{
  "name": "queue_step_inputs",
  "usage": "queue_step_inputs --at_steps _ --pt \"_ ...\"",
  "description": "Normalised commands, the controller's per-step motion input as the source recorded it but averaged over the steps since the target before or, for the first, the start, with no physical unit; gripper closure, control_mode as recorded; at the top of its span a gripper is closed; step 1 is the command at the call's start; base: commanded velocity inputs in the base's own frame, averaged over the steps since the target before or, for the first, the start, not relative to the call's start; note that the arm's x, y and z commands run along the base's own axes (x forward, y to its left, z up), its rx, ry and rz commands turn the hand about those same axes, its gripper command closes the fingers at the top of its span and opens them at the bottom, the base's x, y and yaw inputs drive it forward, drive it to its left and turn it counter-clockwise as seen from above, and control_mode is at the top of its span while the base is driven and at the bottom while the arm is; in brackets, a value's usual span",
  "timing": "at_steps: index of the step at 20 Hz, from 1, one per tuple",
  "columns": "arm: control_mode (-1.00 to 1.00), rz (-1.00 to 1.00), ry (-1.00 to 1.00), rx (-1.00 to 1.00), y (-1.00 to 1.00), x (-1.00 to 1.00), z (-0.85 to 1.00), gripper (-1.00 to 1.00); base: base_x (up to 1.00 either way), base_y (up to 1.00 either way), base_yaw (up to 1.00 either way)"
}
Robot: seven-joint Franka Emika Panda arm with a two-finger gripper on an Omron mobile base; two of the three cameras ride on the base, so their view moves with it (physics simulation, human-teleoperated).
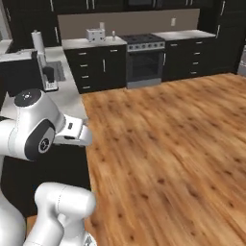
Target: Place the drinks on the dining counter in a tight cluster.
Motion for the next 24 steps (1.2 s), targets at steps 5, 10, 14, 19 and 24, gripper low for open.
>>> queue_step_inputs --at_steps 5,10,14,19,24 --pt "1.0 0.0 0.0 0.0 0.0 0.0 0.0 -1.0 1.0 -0.99 0.4" --pt "1.0 0.0 0.0 0.0 0.0 0.0 0.0 -1.0 1.0 -0.87 0.43" --pt "1.0 0.0 0.0 0.0 0.0 0.0 0.0 -1.0 1.0 -0.53 0.47" --pt "1.0 0.0 0.0 0.0 0.0 0.0 0.0 -1.0 1.0 -0.36 0.49" --pt "1.0 0.0 0.0 0.0 0.0 0.0 0.0 -1.0 1.0 -0.39 0.45"
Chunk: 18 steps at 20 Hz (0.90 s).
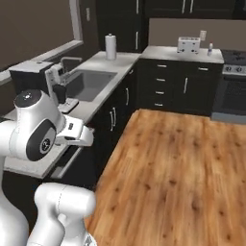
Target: Place the drinks on the dining counter in a tight cluster.
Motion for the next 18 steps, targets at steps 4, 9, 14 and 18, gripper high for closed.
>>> queue_step_inputs --at_steps 4,9,14,18 --pt "1.0 0.0 0.0 0.0 0.0 0.0 0.0 -1.0 1.0 -0.83 0.33" --pt "1.0 0.0 0.0 0.0 0.0 0.0 0.0 -1.0 1.0 -1.0 0.09" --pt "1.0 0.0 0.0 0.0 0.0 0.0 0.0 -1.0 1.0 -0.99 -0.04" --pt "1.0 0.0 0.0 0.0 0.0 0.0 0.0 -1.0 1.0 -0.87 -0.18"
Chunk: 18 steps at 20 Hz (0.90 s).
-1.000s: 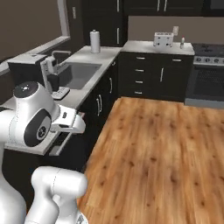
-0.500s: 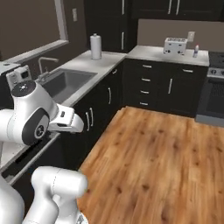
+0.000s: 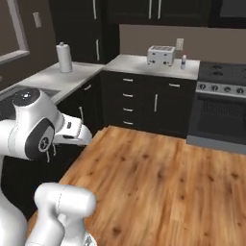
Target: Place the drinks on the dining counter in a tight cluster.
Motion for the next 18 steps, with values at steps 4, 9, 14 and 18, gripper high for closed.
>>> queue_step_inputs --at_steps 4,9,14,18 --pt "1.0 0.0 0.0 0.0 0.0 0.0 0.0 -1.0 1.0 -0.77 -0.22" --pt "1.0 0.0 0.0 0.0 0.0 0.0 0.0 -1.0 1.0 -0.67 -0.24" --pt "1.0 0.0 0.0 0.0 0.0 0.0 0.0 -1.0 1.0 -0.49 -0.21" --pt "1.0 0.0 0.0 0.0 0.0 0.0 0.0 -1.0 1.0 -0.06 -0.16"
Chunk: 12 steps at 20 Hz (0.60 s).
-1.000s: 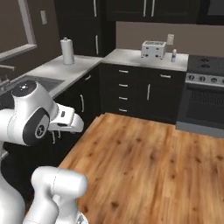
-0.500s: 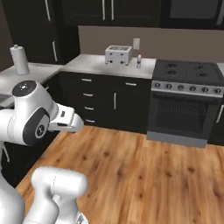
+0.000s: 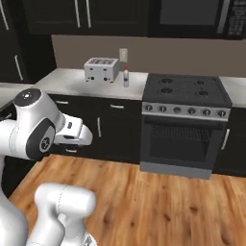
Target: Place the drinks on the dining counter in a tight cluster.
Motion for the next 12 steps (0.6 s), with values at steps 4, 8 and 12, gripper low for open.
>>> queue_step_inputs --at_steps 4,8,12 --pt "1.0 0.0 0.0 0.0 0.0 0.0 0.0 -1.0 1.0 0.1 -0.29" --pt "1.0 0.0 0.0 0.0 0.0 0.0 0.0 -1.0 1.0 0.3 -0.35" --pt "1.0 0.0 0.0 0.0 0.0 0.0 0.0 -1.0 1.0 0.49 -0.39"
